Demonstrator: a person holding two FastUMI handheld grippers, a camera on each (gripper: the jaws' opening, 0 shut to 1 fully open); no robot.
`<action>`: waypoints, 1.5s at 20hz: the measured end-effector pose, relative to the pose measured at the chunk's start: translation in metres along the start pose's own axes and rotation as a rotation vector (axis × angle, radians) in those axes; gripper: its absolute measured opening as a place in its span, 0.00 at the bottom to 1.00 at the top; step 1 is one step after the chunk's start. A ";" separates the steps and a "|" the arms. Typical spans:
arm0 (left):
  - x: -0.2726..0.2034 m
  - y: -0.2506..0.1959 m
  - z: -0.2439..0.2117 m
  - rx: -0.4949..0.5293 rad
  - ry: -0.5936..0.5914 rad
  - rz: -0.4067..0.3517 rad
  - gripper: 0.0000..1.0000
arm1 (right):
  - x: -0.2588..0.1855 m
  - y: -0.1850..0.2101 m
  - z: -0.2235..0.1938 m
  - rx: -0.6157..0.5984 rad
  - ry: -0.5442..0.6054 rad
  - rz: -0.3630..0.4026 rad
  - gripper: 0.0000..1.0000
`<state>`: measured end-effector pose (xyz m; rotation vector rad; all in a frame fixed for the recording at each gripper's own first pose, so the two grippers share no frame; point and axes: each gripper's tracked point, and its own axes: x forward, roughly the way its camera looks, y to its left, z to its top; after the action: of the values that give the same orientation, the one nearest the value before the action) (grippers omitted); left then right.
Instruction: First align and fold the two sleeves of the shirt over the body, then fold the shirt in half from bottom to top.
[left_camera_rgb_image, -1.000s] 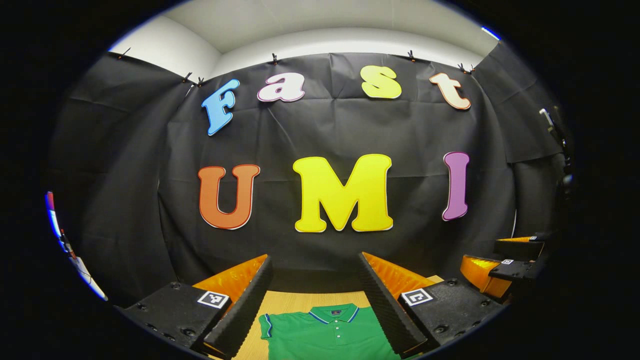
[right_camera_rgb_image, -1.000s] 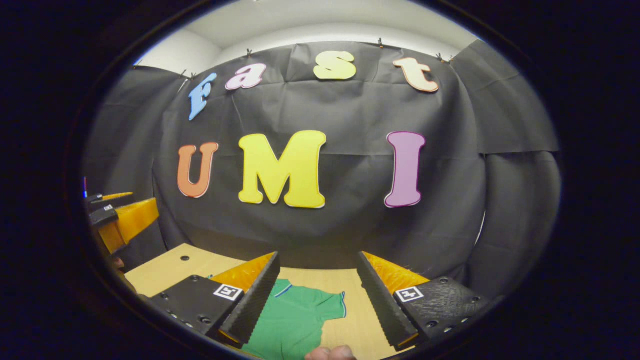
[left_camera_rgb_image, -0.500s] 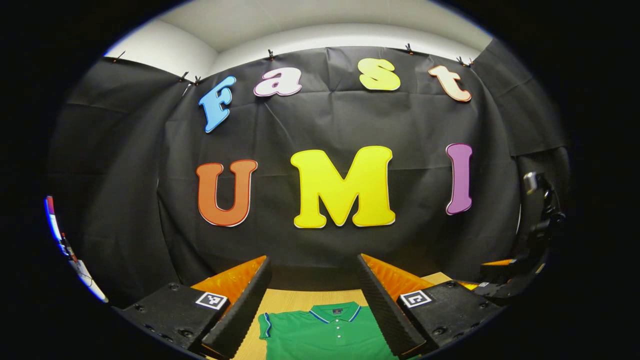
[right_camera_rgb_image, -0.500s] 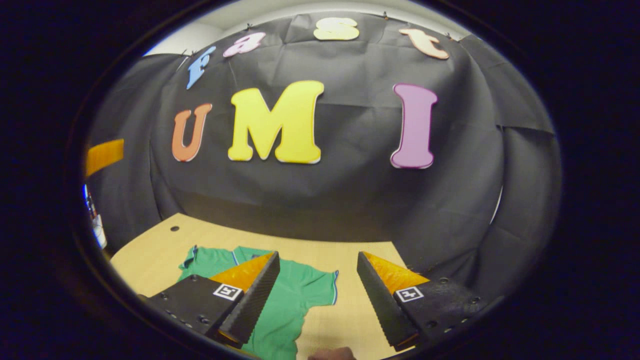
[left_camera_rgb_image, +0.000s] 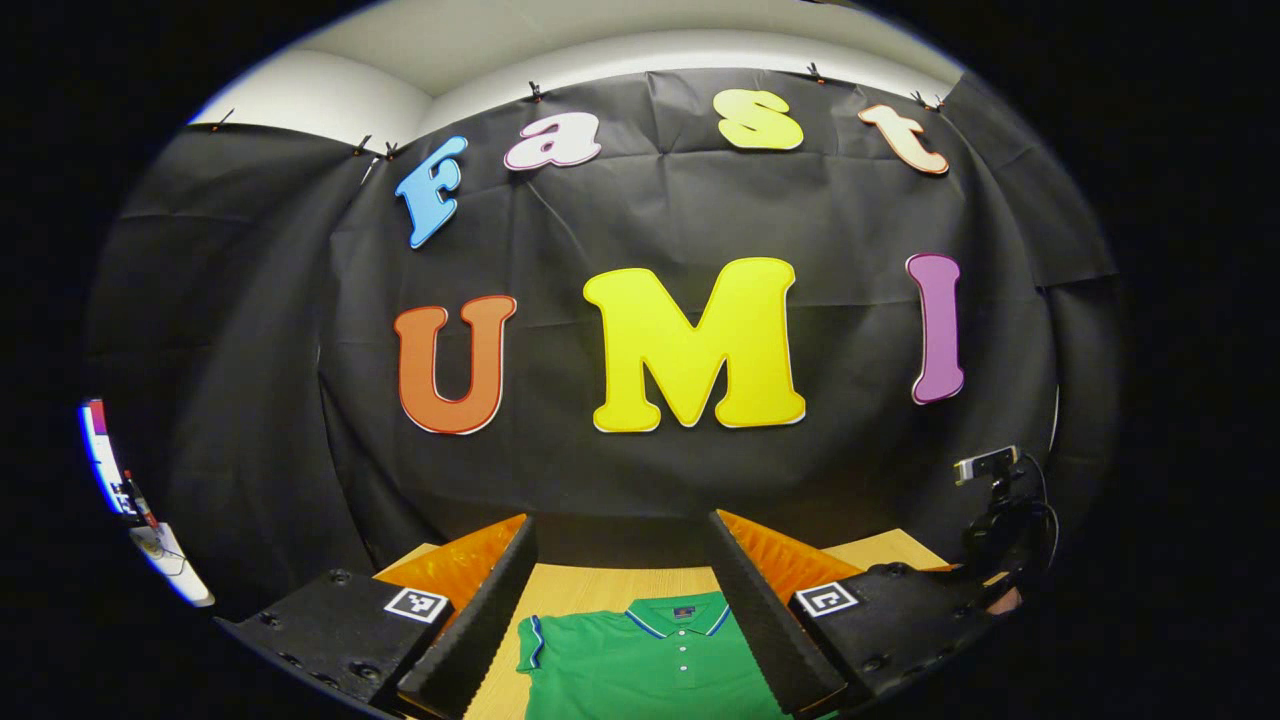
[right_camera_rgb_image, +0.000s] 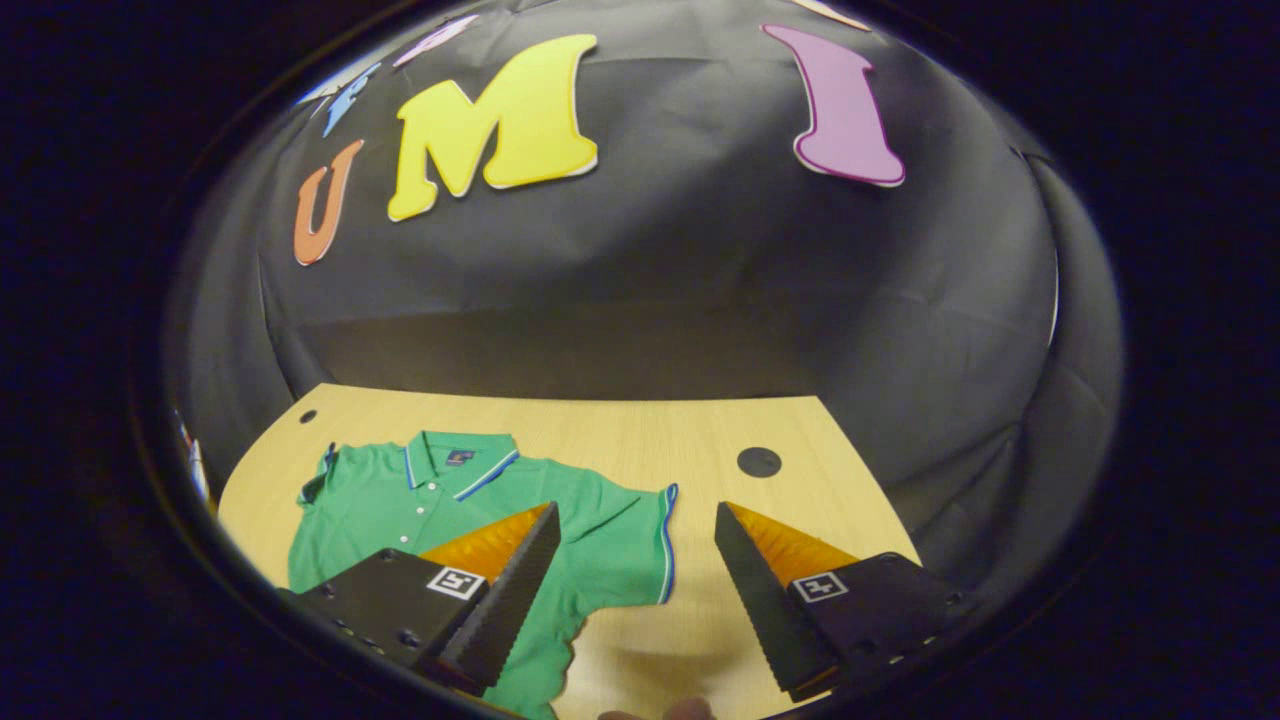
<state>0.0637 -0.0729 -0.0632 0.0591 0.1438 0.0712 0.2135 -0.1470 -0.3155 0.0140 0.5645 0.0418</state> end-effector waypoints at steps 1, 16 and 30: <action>0.002 0.001 -0.001 0.009 0.006 0.011 1.00 | 0.014 -0.002 -0.009 -0.010 0.022 0.005 0.95; 0.011 -0.010 -0.036 0.069 0.103 0.036 1.00 | 0.096 -0.019 -0.080 0.050 0.218 0.029 0.34; 0.010 0.012 -0.043 0.011 0.114 0.038 1.00 | 0.055 0.026 -0.011 0.054 0.131 0.048 0.00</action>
<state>0.0667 -0.0579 -0.1064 0.0691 0.2571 0.1117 0.2527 -0.1185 -0.3535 0.0776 0.6957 0.0748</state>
